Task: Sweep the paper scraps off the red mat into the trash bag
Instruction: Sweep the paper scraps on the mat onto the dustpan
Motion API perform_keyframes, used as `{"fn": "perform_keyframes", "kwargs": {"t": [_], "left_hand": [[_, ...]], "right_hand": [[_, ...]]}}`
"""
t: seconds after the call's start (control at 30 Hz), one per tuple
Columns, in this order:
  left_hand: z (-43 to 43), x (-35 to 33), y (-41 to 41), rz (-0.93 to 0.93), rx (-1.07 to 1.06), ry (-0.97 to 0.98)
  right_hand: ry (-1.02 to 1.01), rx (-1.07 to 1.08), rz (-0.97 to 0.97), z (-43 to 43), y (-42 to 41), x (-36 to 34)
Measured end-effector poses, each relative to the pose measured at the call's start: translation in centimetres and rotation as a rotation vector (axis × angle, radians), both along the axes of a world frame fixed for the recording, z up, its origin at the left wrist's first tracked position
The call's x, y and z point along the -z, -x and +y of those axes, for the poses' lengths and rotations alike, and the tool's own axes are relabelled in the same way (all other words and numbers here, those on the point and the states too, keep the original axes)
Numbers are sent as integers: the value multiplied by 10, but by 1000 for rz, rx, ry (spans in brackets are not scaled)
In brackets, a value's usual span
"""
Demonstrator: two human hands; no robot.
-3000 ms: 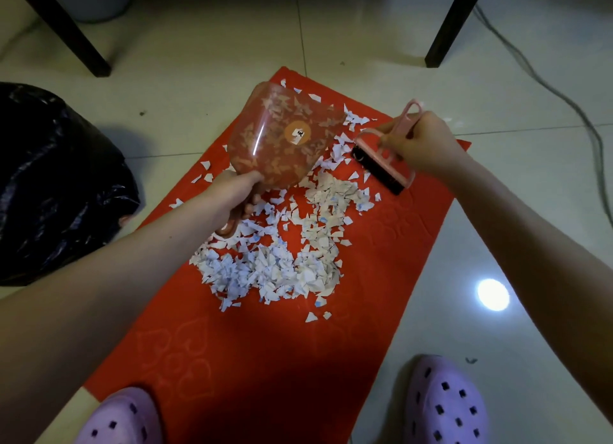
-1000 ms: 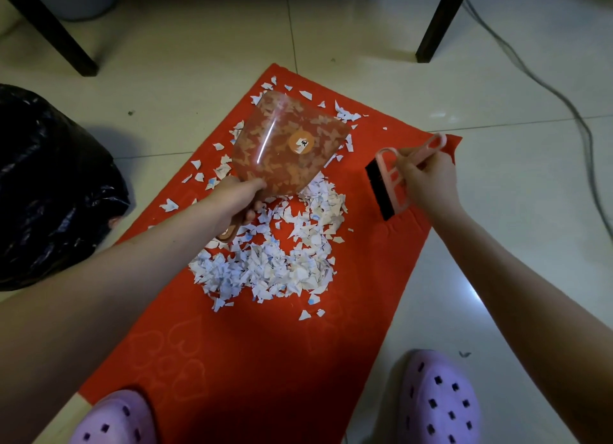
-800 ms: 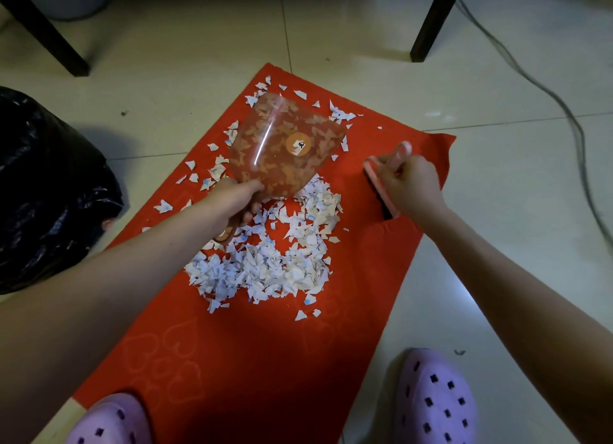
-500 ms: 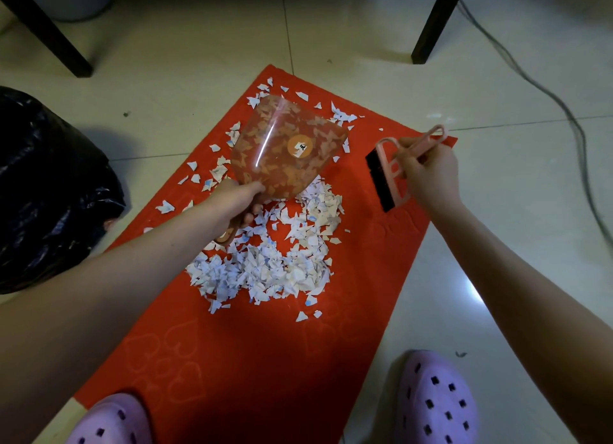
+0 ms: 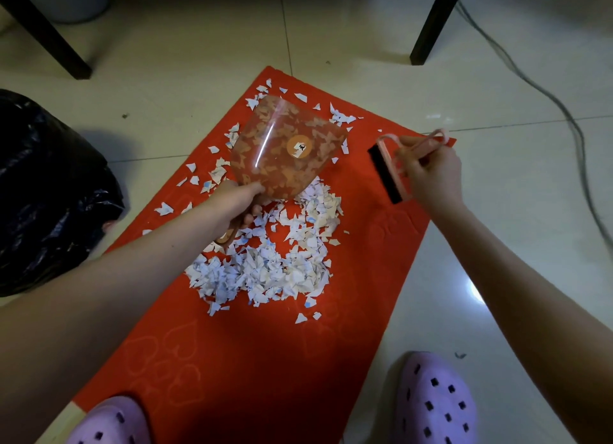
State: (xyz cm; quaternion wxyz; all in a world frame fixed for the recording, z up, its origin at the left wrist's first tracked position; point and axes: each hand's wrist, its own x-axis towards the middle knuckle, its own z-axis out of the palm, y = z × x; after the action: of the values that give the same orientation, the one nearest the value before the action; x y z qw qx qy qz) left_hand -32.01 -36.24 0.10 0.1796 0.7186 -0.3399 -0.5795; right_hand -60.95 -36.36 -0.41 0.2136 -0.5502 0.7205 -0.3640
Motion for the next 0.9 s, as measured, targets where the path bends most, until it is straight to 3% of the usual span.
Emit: {"fn": "perform_keyframes", "kwargs": {"t": [0.07, 0.13, 0.2, 0.3, 0.47, 0.67, 0.77, 0.9], "left_hand": [[-1, 0, 0, -2, -7, -5], [-2, 1, 0, -4, -18, -9], [-5, 1, 0, -13, -15, -3], [-9, 1, -3, -8, -21, 15], [-16, -1, -9, 16, -70, 36], [-28, -1, -13, 32, -141, 64], [-32, 0, -16, 58, -152, 67], [-33, 1, -20, 54, -133, 70]], "right_hand": [[-92, -41, 229, -8, 1, 3], [-192, -173, 317, -7, -8, 6], [-196, -297, 203, -5, -21, 6], [-102, -185, -52, -12, -33, -2], [-2, 2, 76, -57, -27, -6], [-131, 58, 246, -101, -28, 3], [-220, 10, 231, -109, -35, 3], [-267, -216, 236, -93, -50, -5]]}}
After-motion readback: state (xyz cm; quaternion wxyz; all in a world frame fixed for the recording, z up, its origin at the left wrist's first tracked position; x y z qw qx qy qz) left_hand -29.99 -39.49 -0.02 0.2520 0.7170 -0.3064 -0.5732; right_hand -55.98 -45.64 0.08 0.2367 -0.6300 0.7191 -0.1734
